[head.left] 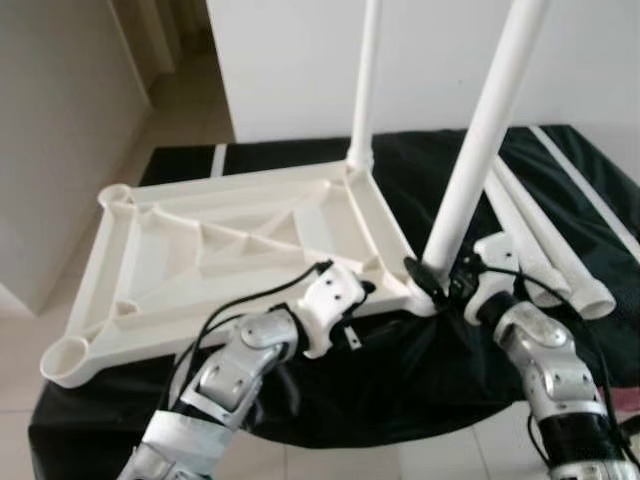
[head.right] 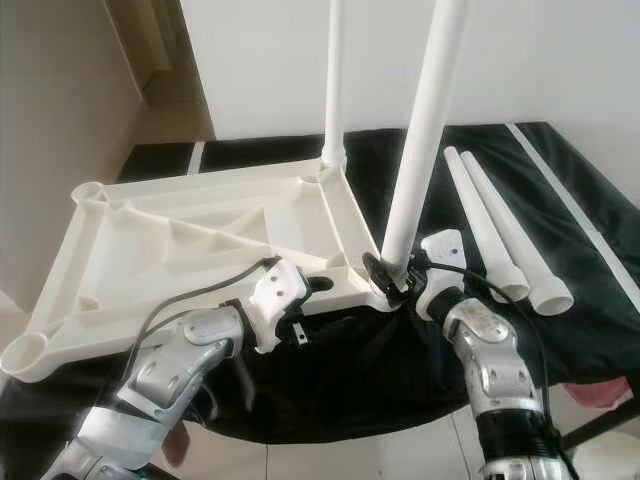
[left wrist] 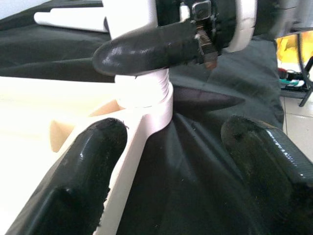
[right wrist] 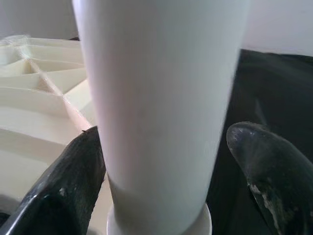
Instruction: Building children table
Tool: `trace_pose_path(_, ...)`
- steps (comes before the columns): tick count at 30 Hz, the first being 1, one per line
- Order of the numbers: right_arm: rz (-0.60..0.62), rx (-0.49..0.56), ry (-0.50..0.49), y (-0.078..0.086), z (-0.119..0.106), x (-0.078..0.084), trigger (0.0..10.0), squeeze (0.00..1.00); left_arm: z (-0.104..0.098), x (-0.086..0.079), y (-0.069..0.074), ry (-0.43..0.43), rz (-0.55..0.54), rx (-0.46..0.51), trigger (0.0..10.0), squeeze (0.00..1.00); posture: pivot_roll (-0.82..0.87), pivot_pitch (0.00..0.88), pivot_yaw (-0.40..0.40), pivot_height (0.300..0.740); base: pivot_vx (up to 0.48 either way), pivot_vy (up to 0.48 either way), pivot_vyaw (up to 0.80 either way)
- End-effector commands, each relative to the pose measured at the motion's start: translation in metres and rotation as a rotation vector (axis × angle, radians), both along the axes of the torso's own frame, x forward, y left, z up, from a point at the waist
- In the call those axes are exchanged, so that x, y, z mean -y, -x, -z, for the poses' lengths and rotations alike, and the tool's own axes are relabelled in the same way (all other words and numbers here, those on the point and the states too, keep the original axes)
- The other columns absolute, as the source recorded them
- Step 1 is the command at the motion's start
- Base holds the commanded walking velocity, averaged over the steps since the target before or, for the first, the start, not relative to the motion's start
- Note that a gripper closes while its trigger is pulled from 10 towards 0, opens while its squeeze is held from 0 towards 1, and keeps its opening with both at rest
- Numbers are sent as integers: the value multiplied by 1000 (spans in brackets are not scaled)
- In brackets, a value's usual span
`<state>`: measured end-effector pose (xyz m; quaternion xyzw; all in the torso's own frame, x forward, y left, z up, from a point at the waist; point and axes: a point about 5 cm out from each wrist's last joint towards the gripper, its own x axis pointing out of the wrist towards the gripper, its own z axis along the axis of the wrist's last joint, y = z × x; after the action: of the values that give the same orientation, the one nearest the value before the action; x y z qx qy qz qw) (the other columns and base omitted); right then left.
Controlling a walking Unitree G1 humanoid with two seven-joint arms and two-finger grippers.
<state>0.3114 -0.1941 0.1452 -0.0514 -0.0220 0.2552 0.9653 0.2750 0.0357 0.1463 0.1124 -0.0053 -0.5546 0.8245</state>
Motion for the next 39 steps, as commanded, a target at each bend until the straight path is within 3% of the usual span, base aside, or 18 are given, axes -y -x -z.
trace_pose_path(1, -33, 2, 1, -1, 1, -2, 10000, 0, 0, 0, 2, -8, 25, 2, 10000, 0, -84, 0, 54, 740, 0, 0, 0)
trace_pose_path(12, -158, -26, 46, -16, 2, -8, 10000, 0, -2, 1, 2, -4, 29, 6, 10000, 0, -70, 0, 43, 740, 0, 0, 0)
trace_pose_path(13, -146, -25, 49, -18, 5, -7, 0, 0, -2, 0, 1, -3, 17, 4, 10000, 0, -55, 0, 33, 740, 0, 0, 0)
trace_pose_path(26, -100, -62, 22, -13, 20, 3, 0, 0, -1, -3, 2, -10, 17, -3, 10000, 0, -60, 0, 54, 740, 0, 0, 0)
trace_pose_path(27, -95, -81, 2, -13, 22, 2, 10000, 0, -2, -3, 1, -15, 24, 6, 10000, 0, -65, 0, 61, 740, 0, 0, 0)
trace_pose_path(32, -68, -85, -10, -14, 24, -1, 10000, 0, -3, -3, 0, -21, 28, 27, 10000, 0, -66, 0, 65, 740, 0, 0, 0)
trace_pose_path(35, 35, -115, 28, -16, 34, -3, 10000, 0, -3, -5, -4, -28, 14, 30, 10000, 0, -65, 0, 63, 740, 0, 0, 0)
trace_pose_path(39, 75, -126, 33, -16, 41, -7, 10000, 0, 3, -7, -6, -51, -5, 30, 10000, 0, -68, 0, 68, 740, 0, 0, 0)
